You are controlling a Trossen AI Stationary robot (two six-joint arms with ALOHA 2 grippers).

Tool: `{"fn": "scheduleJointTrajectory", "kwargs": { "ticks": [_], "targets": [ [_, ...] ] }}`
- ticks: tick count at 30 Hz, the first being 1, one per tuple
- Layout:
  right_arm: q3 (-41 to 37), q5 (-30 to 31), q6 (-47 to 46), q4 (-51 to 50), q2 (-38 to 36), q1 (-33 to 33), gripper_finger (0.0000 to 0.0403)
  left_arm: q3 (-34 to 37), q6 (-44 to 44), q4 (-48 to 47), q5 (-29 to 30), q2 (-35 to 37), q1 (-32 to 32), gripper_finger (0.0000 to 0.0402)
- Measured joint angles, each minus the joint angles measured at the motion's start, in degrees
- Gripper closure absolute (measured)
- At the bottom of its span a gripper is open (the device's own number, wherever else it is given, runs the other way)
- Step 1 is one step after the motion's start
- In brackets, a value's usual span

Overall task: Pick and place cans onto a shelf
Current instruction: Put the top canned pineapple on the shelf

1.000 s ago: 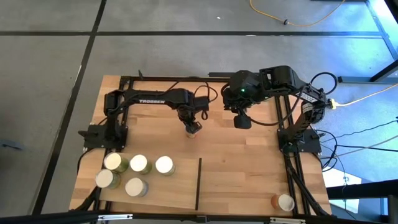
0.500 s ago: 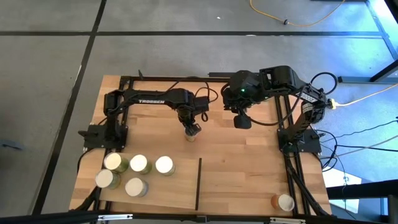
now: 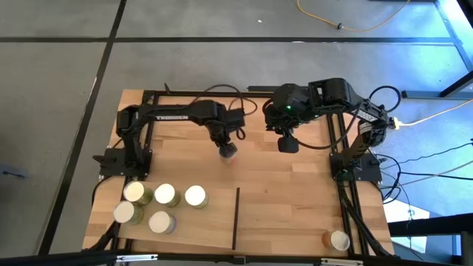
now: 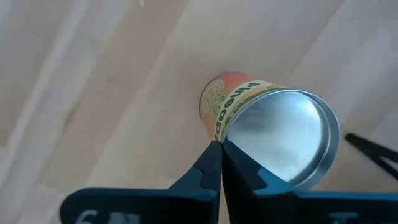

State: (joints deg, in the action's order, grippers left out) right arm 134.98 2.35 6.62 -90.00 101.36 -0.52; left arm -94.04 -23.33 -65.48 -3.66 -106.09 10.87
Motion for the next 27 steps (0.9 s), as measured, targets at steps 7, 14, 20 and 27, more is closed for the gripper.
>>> {"fn": "scheduleJointTrajectory", "kwargs": {
  "ticks": [7, 14, 20, 27],
  "targets": [
    [0.00, 0.02, -0.09, -0.02, 0.00, -0.02, 0.0366, 0.02, -0.07, -0.27, 2.03, 6.45, 1.72, 0.0401],
    [0.00, 0.00, -0.11, -0.02, 0.00, 0.00, 0.0366, 0.07, -0.02, -2.83, 0.63, 14.44, 1.86, 0.0402],
    [0.00, 0.00, -0.11, 0.00, 0.00, -0.01, 0.0366, 0.07, -0.34, -3.30, -0.56, 22.13, -0.54, 0.0401],
    [0.00, 0.01, -0.14, 0.44, 0.00, -0.01, 0.0366, 0.07, -0.45, -1.91, -0.52, 27.60, -5.06, 0.0401]
  ]
}}
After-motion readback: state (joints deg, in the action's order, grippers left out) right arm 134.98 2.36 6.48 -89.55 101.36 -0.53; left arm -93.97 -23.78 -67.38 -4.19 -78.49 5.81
